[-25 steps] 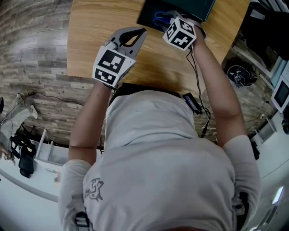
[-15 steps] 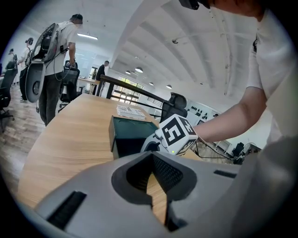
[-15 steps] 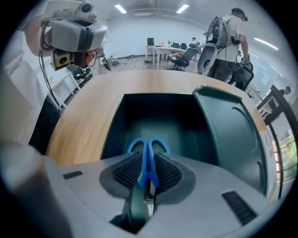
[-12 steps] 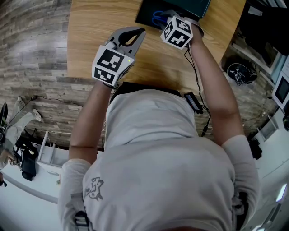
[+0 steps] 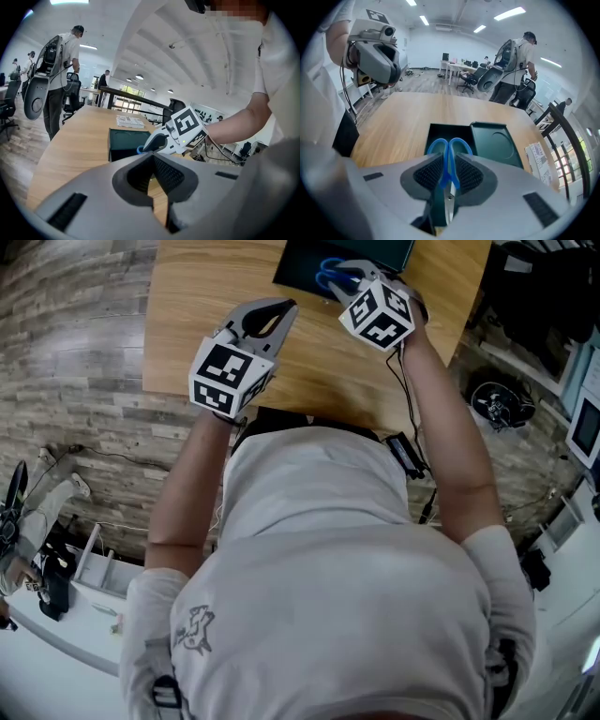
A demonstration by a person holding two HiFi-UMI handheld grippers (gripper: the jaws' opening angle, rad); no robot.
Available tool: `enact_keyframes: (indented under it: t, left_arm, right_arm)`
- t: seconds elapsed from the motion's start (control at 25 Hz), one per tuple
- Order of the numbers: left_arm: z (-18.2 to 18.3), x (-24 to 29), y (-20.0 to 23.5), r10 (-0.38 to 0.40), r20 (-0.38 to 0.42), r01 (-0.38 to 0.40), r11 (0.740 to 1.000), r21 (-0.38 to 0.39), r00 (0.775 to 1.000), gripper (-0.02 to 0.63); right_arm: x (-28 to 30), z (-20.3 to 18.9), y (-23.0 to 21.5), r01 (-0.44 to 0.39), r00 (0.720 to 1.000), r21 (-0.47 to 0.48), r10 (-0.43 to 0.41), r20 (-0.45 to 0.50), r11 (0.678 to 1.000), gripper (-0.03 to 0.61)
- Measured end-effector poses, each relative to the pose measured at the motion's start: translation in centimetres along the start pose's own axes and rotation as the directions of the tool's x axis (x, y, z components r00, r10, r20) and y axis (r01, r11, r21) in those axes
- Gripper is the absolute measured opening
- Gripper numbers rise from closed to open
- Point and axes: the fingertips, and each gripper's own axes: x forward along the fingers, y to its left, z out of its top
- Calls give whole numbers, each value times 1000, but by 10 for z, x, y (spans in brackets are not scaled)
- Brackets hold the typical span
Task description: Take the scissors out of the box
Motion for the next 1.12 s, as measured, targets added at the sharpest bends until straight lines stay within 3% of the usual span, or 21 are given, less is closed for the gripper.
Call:
enact_keyframes:
  t: [0.24,0.52,1.12]
  left_arm:
    - [12,-14,-37,63,43,-64,998,21,997,5]
    - [8,-35,-105,125,92,-130,990,48,988,5]
    - [13,-85,-245,247,242,-267,962,55,939,5]
  right_arm:
    - [-61,13,1,56,989,44,-62,134,997,91]
    - [-140,6,26,81,951,140,-118,284,987,91]
    - [-270,-39,120,1,850,224,-119,514,975,91]
